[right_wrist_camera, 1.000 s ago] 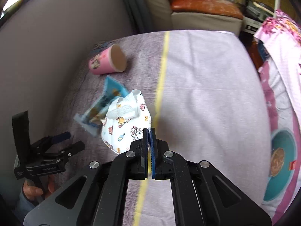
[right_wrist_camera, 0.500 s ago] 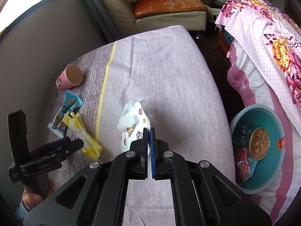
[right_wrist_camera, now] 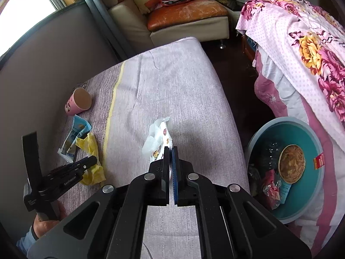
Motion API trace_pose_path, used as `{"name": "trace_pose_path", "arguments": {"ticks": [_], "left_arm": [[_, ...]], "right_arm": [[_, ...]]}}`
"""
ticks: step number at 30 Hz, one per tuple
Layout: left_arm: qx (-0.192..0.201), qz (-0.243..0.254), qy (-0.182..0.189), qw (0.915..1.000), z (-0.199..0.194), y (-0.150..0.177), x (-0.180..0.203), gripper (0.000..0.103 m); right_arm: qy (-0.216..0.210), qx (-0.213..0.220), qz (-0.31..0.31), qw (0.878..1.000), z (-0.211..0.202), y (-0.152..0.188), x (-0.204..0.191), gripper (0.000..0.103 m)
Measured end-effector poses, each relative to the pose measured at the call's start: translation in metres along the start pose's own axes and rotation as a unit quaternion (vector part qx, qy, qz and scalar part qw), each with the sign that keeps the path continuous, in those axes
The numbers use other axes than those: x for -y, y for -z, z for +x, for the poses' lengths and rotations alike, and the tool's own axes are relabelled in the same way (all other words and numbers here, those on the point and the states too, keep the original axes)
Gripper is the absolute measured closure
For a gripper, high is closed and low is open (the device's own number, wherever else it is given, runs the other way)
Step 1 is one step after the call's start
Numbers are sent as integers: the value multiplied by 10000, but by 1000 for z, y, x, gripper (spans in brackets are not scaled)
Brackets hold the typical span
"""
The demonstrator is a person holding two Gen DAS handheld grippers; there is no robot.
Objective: Collect trash
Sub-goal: 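Grasp the yellow plastic wrapper with the left tool while the right tool lifts the mask, then carry the mask and yellow wrapper over the teal wastebasket and open both tools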
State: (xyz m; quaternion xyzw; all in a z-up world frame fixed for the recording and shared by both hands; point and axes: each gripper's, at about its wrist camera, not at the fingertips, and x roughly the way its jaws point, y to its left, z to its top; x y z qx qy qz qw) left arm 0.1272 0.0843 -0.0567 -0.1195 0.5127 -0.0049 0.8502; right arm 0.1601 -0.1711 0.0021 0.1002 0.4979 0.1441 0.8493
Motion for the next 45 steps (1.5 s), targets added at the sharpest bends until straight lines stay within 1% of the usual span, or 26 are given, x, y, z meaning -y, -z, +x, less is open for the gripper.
{"name": "trace_pose_path", "arguments": {"ticks": [4, 10, 14, 15, 17, 22, 23, 25, 28, 33, 38, 45], "left_arm": [[122, 307, 237, 9992, -16, 6, 21, 91], [162, 554, 464, 9973, -21, 9, 45, 91], [43, 640, 539, 9965, -13, 13, 54, 91], [11, 651, 549, 9964, -12, 15, 55, 91], [-44, 648, 561, 9963, -9, 18, 53, 91], [-165, 566, 587, 9965, -3, 18, 42, 91], [-183, 562, 605, 9964, -2, 17, 42, 91], [-184, 604, 633, 9960, -4, 18, 45, 91], [-174, 717, 716, 9947, -7, 18, 55, 91], [-121, 963, 893, 9913, -12, 11, 90, 91], [-82, 1377, 1051, 9848, -12, 10, 141, 91], [-260, 1705, 1362, 9756, 3, 11, 205, 91]], "right_arm": [[-19, 129, 46, 9999, -10, 1, 4, 101], [-24, 279, 58, 9996, -26, 3, 9, 101], [26, 38, 14, 10000, -15, 7, 14, 100], [10, -62, 54, 10000, -10, 8, 17, 98], [-33, -283, 229, 9993, 3, 12, 27, 97], [37, -476, 260, 9985, 23, 21, 30, 97], [64, -470, 268, 9985, 26, 21, 30, 97], [152, -389, 254, 9988, 25, 21, 31, 100], [196, -144, 225, 9995, 16, 20, 32, 101], [187, 220, 379, 9989, -10, 13, 48, 101], [295, 433, 582, 9969, -35, 11, 75, 101], [460, 650, 917, 9926, -69, 22, 123, 101]]}}
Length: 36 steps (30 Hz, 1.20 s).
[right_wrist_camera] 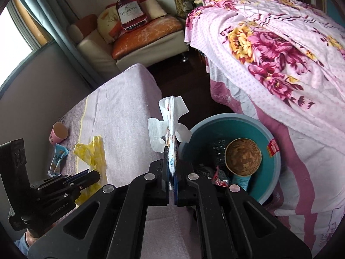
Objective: Collect trash
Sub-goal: 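Carry the mask and yellow wrapper over the teal wastebasket and open both tools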
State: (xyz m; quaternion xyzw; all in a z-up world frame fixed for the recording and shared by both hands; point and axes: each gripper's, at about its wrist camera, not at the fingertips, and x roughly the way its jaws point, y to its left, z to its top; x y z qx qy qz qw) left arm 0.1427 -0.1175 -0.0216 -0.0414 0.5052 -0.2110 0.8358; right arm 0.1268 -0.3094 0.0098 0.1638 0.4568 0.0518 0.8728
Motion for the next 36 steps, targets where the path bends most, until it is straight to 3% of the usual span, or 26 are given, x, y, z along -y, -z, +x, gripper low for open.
{"name": "trace_pose_path", "arguments": {"ticks": [12, 27, 30, 31, 32, 36], "left_arm": [[-345, 433, 176, 9983, 54, -19, 70, 90], [-720, 545, 67, 9959, 100, -23, 89, 88], [-739, 558, 22, 9957, 102, -23, 88, 62], [-706, 556, -33, 9959, 102, -22, 87, 43], [-653, 548, -73, 9963, 100, -22, 86, 32], [-593, 494, -96, 9970, 95, -21, 78, 25]], "right_arm": [[191, 50, 470, 9987, -18, 7, 79, 101], [247, -162, 663, 9974, 0, 9, 112, 100], [275, -195, 668, 9972, 4, 9, 111, 100], [281, -205, 668, 9972, 5, 9, 111, 100], [287, -216, 667, 9971, 6, 8, 111, 100], [310, -269, 652, 9970, 12, 7, 109, 100]]}}
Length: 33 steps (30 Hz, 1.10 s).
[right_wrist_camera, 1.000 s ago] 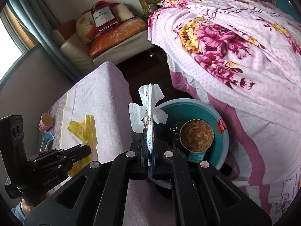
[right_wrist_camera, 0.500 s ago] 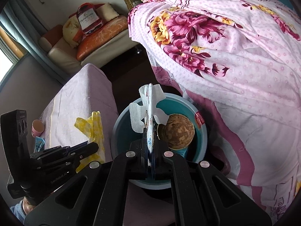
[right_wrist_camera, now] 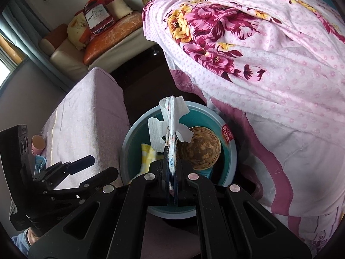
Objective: Collect trash
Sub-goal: 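Carry the mask and yellow wrapper over the teal wastebasket and open both tools, then move both tools back over the blue packet and pink cup on the table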
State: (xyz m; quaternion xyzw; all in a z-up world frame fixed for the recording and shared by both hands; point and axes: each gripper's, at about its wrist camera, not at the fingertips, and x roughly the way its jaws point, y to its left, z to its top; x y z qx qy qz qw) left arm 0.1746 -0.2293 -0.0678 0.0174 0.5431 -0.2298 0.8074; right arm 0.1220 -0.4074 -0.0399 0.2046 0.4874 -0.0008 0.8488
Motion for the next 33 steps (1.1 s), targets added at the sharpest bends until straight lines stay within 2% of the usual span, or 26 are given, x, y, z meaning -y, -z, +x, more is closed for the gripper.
{"name": "trace_pose_path", "arguments": {"ticks": [6, 10, 13, 15, 17, 22, 33], "left_arm": [[-69, -200, 86, 9997, -4, 8, -14, 24], [-53, -249, 73, 9996, -9, 13, -19, 21], [10, -275, 24, 9996, -14, 18, -24, 13], [28, -309, 25, 9995, -17, 21, -28, 13], [-1, -361, 61, 9993, -18, 24, -32, 13], [-12, -479, 77, 9988, -24, 33, -42, 13], [108, -725, 101, 9973, -44, 49, -68, 13]], "right_arm": [[-1, -39, -33, 10000, 6, -2, -5, 100], [3, -136, 30, 9999, 12, -3, -8, 92], [110, -111, 41, 9999, 11, -1, -11, 52], [204, -100, -3, 9997, 11, 1, -13, 49], [221, -154, 26, 9996, 11, 3, -14, 33], [248, -268, 26, 9993, 11, 7, -20, 28], [223, -435, -87, 9988, 14, 14, -49, 27]]}}
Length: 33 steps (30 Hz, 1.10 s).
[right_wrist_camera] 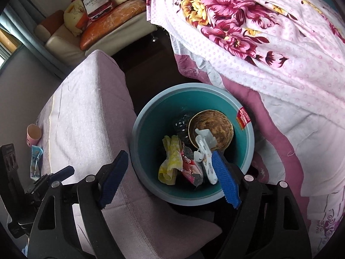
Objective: Collect trash
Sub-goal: 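Move both tools back over the blue packet and pink cup on the table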
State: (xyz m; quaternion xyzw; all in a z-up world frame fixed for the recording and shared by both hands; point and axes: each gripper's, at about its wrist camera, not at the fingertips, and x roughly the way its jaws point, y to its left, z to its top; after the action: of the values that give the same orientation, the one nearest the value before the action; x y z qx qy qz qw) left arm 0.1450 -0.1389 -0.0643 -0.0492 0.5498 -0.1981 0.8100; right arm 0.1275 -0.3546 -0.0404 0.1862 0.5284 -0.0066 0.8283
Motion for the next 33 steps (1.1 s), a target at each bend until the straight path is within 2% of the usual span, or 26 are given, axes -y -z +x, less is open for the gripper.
{"name": "trace_pose_path", "arguments": {"ticks": [15, 27, 33], "left_arm": [[373, -373, -89, 9986, -46, 20, -63, 13], [695, -925, -347, 9927, -90, 41, -147, 12], [871, -1222, -614, 9868, -117, 54, -204, 12]], "right_arm": [[-16, -77, -624, 9980, -6, 14, -80, 26], [-79, -273, -1404, 9897, 3, 26, -169, 26], [-136, -431, -2003, 9787, 16, 36, -221, 26]]}}
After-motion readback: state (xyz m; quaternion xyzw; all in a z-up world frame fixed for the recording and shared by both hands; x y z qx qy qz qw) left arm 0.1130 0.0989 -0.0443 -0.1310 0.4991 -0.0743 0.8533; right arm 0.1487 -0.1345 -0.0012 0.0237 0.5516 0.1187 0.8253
